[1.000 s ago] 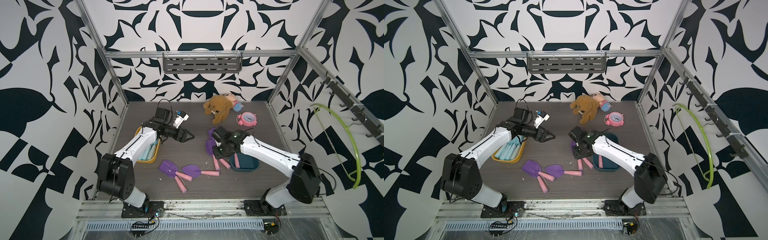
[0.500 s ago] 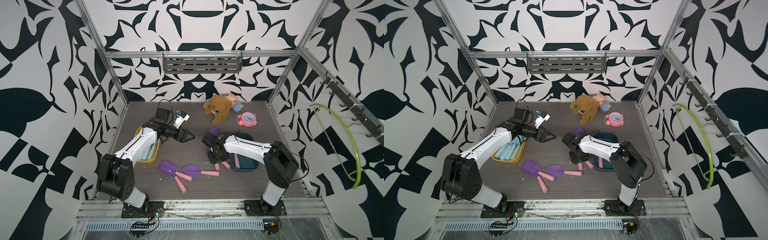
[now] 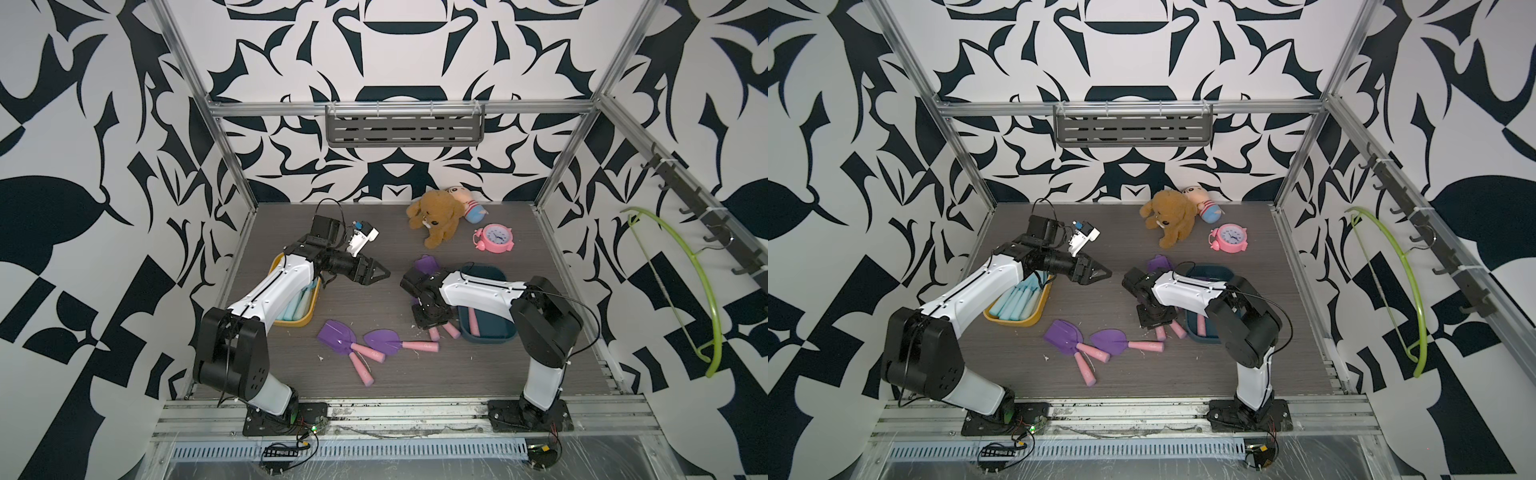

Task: Sort the small shovels by color and place them into the storage box
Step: Pick up the shovel from the center of the board.

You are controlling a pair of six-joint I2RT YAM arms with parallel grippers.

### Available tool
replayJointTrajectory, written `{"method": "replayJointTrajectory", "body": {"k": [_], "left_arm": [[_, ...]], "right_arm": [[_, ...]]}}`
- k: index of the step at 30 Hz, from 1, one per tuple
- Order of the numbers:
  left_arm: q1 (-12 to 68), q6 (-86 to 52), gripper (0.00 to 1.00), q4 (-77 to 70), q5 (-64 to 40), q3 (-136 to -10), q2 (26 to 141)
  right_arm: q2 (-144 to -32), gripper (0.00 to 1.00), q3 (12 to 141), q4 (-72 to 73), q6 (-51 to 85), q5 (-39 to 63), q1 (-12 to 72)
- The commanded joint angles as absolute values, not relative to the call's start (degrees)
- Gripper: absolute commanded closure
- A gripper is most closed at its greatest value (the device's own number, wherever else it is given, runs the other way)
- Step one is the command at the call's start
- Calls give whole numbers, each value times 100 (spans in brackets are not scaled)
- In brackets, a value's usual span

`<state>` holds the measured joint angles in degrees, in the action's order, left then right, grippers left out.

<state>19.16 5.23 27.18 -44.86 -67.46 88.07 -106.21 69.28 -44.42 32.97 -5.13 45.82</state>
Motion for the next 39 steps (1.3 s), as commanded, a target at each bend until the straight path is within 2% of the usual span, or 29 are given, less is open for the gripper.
{"method": "replayJointTrajectory", "body": {"k": [1,6,14,23,27,34,36,38,39], "left_arm": [[1864,467,16,2680,-4595,-6627,8757],[1863,380,16,2641,-4596,-6636,8780],[1872,-217,20,2274,-4881,-6530,8957],[1992,-679,28,1934,-5519,-6483,9053],[2013,-705,33,1809,-5462,-6377,8916],[2013,-1027,72,1605,-5310,-6260,8857],[2013,-1136,83,1572,-5429,-6290,8881],[2013,-1160,91,1580,-5452,-6319,8883],[2008,-1162,93,1597,-5431,-6326,8864]], "right_arm": [[-10339,79,6918,-4406,3384,-755,4597],[-9645,84,6734,-4249,3135,-1008,4642],[-8503,89,6505,-3623,2038,-1811,5328],[-8515,90,6781,-3320,1573,-2166,5817],[-8563,90,6825,-3293,1572,-2285,5844],[-8368,89,6776,-3037,1388,-2159,5871],[-8322,80,6755,-2990,1320,-2109,5871],[-8219,66,6687,-2912,1316,-2034,5869],[-8150,63,6648,-2899,1300,-1972,5867]]}}
